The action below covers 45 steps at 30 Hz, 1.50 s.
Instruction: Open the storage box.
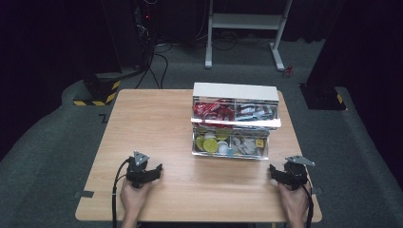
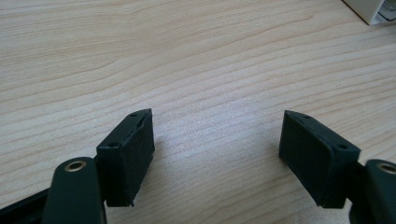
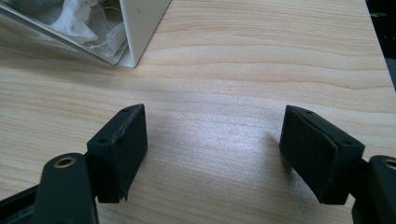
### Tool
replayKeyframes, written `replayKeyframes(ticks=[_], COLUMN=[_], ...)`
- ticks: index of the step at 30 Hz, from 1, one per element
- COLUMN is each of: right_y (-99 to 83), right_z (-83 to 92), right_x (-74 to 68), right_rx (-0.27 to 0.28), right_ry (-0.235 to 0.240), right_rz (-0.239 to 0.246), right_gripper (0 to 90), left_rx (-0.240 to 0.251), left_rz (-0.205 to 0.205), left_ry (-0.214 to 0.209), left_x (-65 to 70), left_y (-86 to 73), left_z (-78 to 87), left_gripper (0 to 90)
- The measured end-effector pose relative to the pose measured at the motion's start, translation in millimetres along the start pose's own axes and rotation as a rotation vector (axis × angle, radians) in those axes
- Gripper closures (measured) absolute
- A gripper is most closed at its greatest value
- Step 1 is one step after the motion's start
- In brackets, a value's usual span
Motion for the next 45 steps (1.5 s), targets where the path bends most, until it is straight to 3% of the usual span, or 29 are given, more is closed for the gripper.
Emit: replayKeyframes(ticks=[13,24,30,37,45], right_y=[-1.0,0.7,1.7,1.7,8.6], right_z=[2.9,6.4,8.4,11.9,24.8], right_x=[3.4,1.4,1.4,-4.4,-12.7], right_rx=[0.007,0.04,0.058,0.056,0.093], right_ry=[-0.027,-0.011,-0.009,0.022,0.036], right_rz=[-0.022,-0.016,0.007,-0.009,-0.006], right_gripper=[36.0,46.2,48.5,50.7,52.0], left_rx=[-0.003,-0.003,-0.004,-0.003,-0.007], left_rz=[-0.015,-0.016,-0.017,-0.019,-0.021], left_ry=[-0.006,-0.009,-0.009,-0.011,-0.016], left_x=[0.6,1.2,1.2,1.4,2.2], left_y=[-0.3,-0.4,-0.3,-0.3,-0.5], left_z=[0.2,-0.1,-0.1,-0.2,-0.3], left_gripper=[25.5,24.7,24.6,24.4,24.1])
Point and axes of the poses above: each handheld gripper's, and its own axes: z roughly backward along the jaws, y roughly out of its top, x roughly to its right, the point moved 7 cm from there along -z, roughly forward along the jaws, and after that the axes turned 8 degrees about z, right-handed, at the moved point
